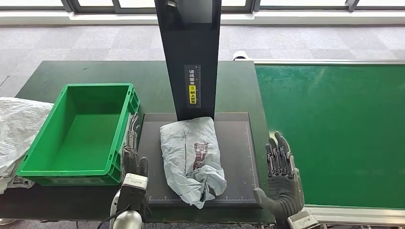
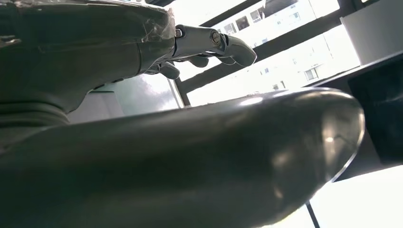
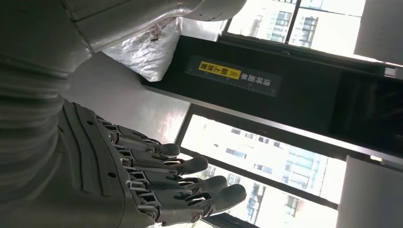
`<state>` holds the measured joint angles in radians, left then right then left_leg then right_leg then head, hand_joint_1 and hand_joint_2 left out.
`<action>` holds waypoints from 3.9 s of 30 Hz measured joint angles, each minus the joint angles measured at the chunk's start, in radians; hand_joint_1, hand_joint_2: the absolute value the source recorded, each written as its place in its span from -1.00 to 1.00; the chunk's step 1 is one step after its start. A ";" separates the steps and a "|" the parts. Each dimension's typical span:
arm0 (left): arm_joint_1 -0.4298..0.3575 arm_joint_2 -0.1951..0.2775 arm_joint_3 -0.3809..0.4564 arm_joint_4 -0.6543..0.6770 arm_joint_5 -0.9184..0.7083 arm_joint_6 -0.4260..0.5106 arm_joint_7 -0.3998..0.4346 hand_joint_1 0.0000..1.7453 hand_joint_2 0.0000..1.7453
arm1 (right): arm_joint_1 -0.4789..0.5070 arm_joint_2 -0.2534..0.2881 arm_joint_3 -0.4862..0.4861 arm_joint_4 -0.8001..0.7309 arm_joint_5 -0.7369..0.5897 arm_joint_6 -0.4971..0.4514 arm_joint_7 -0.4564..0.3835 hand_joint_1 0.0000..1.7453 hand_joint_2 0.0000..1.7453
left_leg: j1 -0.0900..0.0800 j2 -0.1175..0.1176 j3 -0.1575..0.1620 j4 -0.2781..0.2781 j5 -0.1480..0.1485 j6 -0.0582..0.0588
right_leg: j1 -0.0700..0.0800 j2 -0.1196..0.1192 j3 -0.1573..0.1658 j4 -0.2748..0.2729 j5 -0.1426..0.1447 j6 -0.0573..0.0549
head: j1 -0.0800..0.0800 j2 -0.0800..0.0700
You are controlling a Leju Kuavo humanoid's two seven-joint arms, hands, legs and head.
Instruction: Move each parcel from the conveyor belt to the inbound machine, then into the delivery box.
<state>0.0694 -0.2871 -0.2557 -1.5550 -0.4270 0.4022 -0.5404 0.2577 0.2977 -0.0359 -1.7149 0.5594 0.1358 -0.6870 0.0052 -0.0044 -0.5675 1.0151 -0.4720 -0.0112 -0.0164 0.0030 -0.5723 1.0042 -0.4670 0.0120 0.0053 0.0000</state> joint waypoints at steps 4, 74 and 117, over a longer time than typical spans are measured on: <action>-0.072 0.003 -0.029 0.087 -0.265 -0.016 0.097 -1.00 -1.00 | 0.031 0.023 -0.016 -0.085 -0.001 0.022 -0.013 -1.00 1.00 | 0.000 0.000 0.000 0.000 0.000 0.000 | 0.000 -0.001 0.001 0.000 0.000 0.000 | 0.000 0.000; -0.138 0.010 -0.112 0.256 -0.591 0.290 0.114 1.00 1.00 | 0.143 0.052 -0.007 -0.360 -0.052 -0.115 -0.011 -1.00 1.00 | 0.000 0.000 0.002 0.000 -0.002 0.002 | 0.000 -0.002 0.004 0.000 -0.003 0.000 | 0.000 0.000; -0.315 0.081 0.449 0.210 -0.685 0.196 0.286 1.00 1.00 | 0.178 0.018 -0.047 -0.356 -0.185 -0.087 -0.011 -1.00 1.00 | 0.001 0.000 0.002 0.000 0.000 -0.001 | 0.001 -0.001 0.003 0.000 -0.001 -0.002 | 0.000 0.000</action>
<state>-0.2456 -0.2062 0.1929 -1.3453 -1.1124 0.5984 -0.2541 0.4353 0.3161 -0.0833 -2.0707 0.3747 0.0488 -0.6981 0.0063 -0.0044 -0.5659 1.0147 -0.4717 -0.0121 -0.0150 0.0018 -0.5691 1.0046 -0.4684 0.0101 0.0056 -0.0001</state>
